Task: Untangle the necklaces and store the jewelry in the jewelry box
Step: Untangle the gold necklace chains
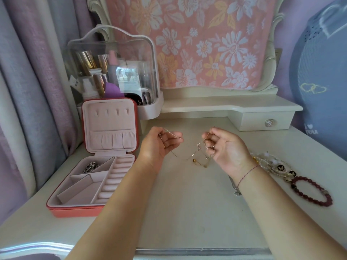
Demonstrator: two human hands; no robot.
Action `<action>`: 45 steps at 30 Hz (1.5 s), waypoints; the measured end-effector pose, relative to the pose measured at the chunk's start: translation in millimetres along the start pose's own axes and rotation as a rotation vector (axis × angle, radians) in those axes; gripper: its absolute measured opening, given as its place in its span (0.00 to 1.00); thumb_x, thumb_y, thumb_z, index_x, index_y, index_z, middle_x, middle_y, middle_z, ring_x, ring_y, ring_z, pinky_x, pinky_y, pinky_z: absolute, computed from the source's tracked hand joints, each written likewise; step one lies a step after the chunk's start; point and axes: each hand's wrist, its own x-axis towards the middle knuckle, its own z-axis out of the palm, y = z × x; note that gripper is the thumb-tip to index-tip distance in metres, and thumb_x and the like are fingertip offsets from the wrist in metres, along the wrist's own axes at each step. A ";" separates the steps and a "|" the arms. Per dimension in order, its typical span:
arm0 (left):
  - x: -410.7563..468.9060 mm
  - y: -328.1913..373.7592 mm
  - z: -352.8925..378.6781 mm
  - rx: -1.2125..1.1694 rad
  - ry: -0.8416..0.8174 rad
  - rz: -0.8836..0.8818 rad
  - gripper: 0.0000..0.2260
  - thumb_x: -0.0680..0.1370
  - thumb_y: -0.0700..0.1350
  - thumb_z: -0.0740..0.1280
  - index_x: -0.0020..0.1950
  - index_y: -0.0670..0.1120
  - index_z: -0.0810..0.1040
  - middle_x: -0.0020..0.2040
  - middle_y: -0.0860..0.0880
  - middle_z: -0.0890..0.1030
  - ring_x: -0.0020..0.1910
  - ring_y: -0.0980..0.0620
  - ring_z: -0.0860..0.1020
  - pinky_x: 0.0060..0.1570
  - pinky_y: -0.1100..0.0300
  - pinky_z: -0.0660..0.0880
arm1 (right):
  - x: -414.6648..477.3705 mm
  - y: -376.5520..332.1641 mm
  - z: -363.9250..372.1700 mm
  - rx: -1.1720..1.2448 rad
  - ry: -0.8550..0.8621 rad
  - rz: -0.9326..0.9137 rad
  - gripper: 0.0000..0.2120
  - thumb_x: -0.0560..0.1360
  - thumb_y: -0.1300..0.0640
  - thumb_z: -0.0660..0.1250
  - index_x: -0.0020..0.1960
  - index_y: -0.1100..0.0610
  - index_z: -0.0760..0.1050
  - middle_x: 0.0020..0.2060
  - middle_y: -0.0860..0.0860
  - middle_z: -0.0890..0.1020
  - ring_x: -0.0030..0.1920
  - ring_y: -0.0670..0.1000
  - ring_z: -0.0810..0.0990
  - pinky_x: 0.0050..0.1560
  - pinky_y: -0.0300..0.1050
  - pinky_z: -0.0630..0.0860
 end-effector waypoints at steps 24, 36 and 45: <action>1.1 -18.2 -8.4 0.914 0.036 0.179 0.14 0.78 0.52 0.68 0.34 0.49 0.82 0.33 0.54 0.78 0.32 0.61 0.73 0.33 0.67 0.67 | -9.9 -1.6 4.7 -0.137 -0.149 -0.131 0.06 0.80 0.61 0.59 0.44 0.55 0.69 0.41 0.51 0.81 0.23 0.45 0.65 0.22 0.35 0.58; -6.4 -15.1 0.6 0.757 -0.230 0.128 0.10 0.78 0.50 0.67 0.38 0.52 0.83 0.43 0.55 0.81 0.41 0.65 0.76 0.39 0.77 0.68 | -9.1 -0.2 5.1 -0.018 -0.251 -0.102 0.02 0.74 0.57 0.62 0.45 0.54 0.71 0.43 0.51 0.82 0.26 0.45 0.69 0.24 0.35 0.65; -9.8 -13.1 0.5 0.641 -0.344 0.039 0.21 0.65 0.60 0.71 0.50 0.47 0.84 0.46 0.53 0.84 0.51 0.56 0.77 0.58 0.59 0.69 | -9.1 -1.3 5.7 -0.004 -0.273 -0.105 0.01 0.74 0.57 0.62 0.45 0.54 0.71 0.44 0.51 0.82 0.28 0.45 0.72 0.28 0.35 0.69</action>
